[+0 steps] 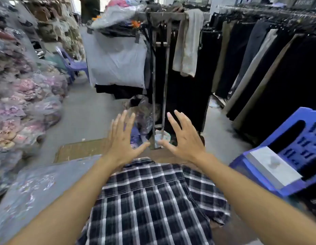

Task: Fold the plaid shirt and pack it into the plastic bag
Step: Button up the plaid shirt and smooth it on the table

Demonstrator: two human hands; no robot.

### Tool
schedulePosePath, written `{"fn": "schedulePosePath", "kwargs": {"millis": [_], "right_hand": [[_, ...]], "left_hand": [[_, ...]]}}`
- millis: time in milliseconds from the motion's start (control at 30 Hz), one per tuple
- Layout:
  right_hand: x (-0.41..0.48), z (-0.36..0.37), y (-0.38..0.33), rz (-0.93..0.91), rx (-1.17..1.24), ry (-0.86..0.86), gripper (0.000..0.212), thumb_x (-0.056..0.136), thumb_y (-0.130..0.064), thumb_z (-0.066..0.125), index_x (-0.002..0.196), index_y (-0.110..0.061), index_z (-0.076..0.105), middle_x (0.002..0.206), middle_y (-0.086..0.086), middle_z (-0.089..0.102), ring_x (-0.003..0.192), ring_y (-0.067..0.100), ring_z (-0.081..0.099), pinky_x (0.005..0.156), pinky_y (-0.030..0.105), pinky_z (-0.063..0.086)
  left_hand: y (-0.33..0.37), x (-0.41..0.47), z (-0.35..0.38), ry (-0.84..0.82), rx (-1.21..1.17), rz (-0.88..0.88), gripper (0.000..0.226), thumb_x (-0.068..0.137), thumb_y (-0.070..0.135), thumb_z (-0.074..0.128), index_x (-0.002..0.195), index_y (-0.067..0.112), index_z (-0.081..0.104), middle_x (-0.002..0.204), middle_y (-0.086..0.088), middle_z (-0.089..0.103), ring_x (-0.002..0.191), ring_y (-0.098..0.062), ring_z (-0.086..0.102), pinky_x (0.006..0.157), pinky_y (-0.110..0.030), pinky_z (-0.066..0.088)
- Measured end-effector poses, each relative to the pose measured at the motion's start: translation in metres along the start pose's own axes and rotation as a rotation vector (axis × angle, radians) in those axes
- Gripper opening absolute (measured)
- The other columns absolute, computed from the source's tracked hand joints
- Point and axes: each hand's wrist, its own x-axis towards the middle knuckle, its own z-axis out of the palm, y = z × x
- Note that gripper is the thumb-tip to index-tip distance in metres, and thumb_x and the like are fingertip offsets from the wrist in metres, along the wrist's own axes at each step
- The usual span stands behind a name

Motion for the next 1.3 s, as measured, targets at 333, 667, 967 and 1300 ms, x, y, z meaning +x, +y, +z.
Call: {"fn": "schedulePosePath", "kwargs": {"millis": [333,667,967,1300], "right_hand": [[-0.124,0.071,0.081,0.350,-0.036,-0.570,0.102,0.084,-0.076,0.046,0.157,-0.029,-0.009,0.168,0.006,-0.007,0.153,0.029,-0.006,0.123,0.050,0.012],[-0.174,0.052,0.160,0.722,-0.022,-0.633,0.049,0.099,-0.051,0.040,0.137,-0.020,0.043,0.142,0.011,0.049,0.128,0.034,0.045,0.104,0.051,0.041],[-0.152,0.014,0.151,0.797,0.195,-0.616,0.024,0.084,-0.035,0.062,0.073,-0.021,0.046,0.074,-0.001,0.054,0.069,0.019,0.051,0.058,0.032,0.036],[-0.089,-0.005,0.021,0.521,0.815,-0.976,0.024,0.089,-0.015,0.063,0.076,-0.020,0.043,0.084,0.005,0.056,0.077,0.022,0.070,0.072,0.040,0.063]], "left_hand": [[0.057,-0.070,0.126,-0.569,0.014,0.072,0.120,0.070,0.093,0.035,0.156,0.025,-0.014,0.163,-0.002,-0.025,0.151,-0.022,-0.021,0.123,-0.047,-0.006],[0.111,-0.075,0.192,-0.929,0.113,0.116,0.161,0.042,0.098,0.053,0.152,0.008,-0.022,0.160,-0.012,-0.031,0.146,-0.032,-0.030,0.122,-0.052,-0.008],[0.118,-0.058,0.200,-0.958,0.026,0.019,0.169,0.038,0.092,0.065,0.148,0.008,-0.032,0.152,-0.005,-0.043,0.140,-0.029,-0.041,0.120,-0.050,-0.015],[0.078,-0.030,0.169,-0.483,-0.778,-0.650,0.021,0.095,0.025,0.055,0.103,0.016,0.072,0.098,-0.001,0.068,0.090,-0.023,0.063,0.072,-0.033,0.050]]}}
